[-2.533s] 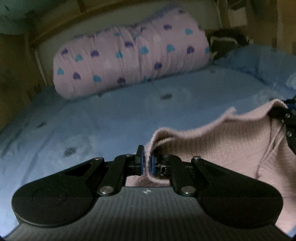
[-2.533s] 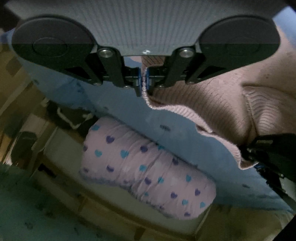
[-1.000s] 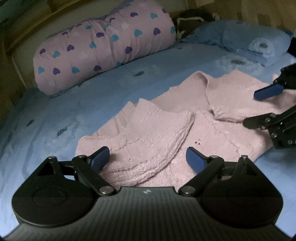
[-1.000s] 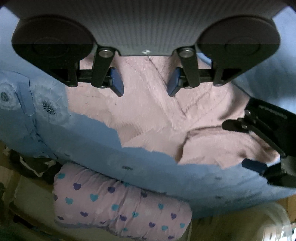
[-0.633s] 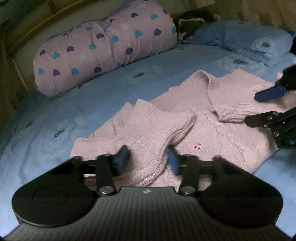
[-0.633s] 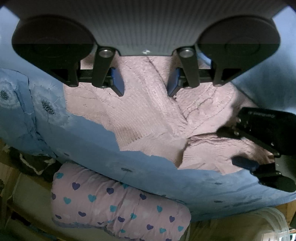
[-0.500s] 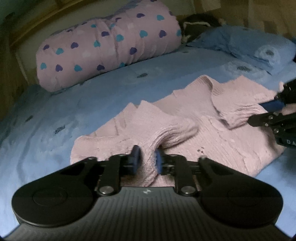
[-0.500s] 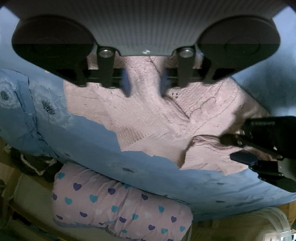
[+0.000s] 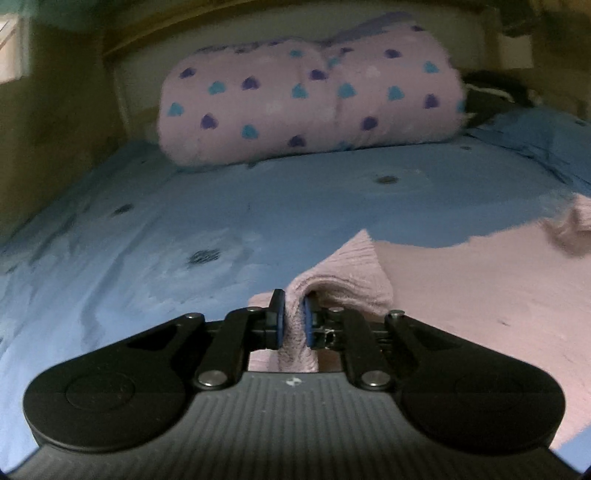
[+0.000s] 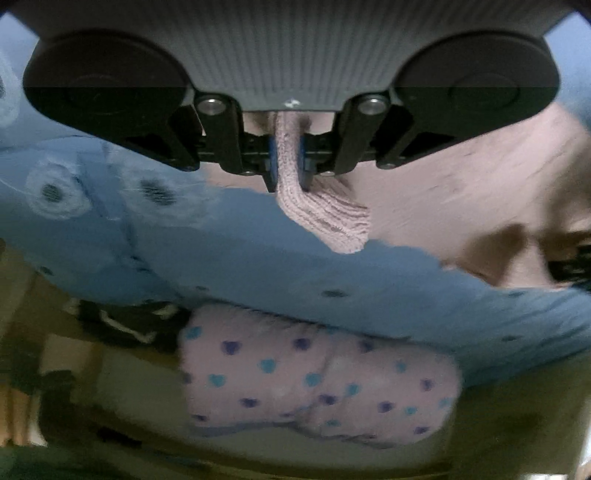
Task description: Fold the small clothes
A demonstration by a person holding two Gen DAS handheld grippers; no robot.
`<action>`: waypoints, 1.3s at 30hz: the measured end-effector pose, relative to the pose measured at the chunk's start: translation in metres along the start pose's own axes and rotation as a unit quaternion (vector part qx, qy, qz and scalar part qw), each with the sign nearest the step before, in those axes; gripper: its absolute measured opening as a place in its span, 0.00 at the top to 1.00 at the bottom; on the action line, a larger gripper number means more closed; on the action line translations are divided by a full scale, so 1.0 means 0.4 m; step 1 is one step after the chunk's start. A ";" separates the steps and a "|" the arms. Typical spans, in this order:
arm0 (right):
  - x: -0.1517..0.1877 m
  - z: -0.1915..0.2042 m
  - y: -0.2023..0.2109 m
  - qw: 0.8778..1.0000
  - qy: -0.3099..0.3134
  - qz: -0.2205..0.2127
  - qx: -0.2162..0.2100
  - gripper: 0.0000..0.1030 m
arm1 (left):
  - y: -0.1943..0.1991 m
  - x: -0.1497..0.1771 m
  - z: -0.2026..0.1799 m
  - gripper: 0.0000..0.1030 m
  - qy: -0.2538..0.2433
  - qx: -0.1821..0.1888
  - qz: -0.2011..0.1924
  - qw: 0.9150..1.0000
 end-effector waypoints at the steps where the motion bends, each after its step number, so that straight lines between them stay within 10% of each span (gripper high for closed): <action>1: 0.002 -0.013 -0.015 1.000 -0.003 0.000 0.013 0.87 | -0.012 0.000 0.015 0.88 0.006 -0.004 0.003 1.000; 12: 0.089 -0.092 -0.160 0.995 -0.051 0.070 0.051 0.83 | -0.055 0.034 0.090 0.86 0.040 -0.038 0.025 0.998; 16: 0.081 -0.126 -0.158 0.990 -0.094 0.075 0.070 0.55 | -0.046 0.029 0.081 0.83 0.034 -0.048 0.024 0.998; 24: 0.043 -0.173 -0.114 0.984 -0.108 0.052 0.135 0.52 | -0.013 0.009 0.072 0.81 0.035 -0.062 0.007 0.997; 33: 0.013 -0.102 -0.034 0.994 -0.091 0.040 0.051 0.52 | -0.031 0.025 0.054 0.77 0.031 -0.048 0.035 0.998; 39: 0.048 -0.061 -0.061 0.993 -0.081 0.082 0.016 0.52 | -0.010 0.023 0.047 0.50 0.060 -0.027 0.048 0.997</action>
Point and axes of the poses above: each gripper's, at about its wrist camera, not at the fingertips, and y roughly against the way its jaws point, z to its left, x to its underside, the point moved 5 cm from there along -y, roughly the way its jaws point, and after that the axes turned 15 degrees about x, right-handed, at the moved point
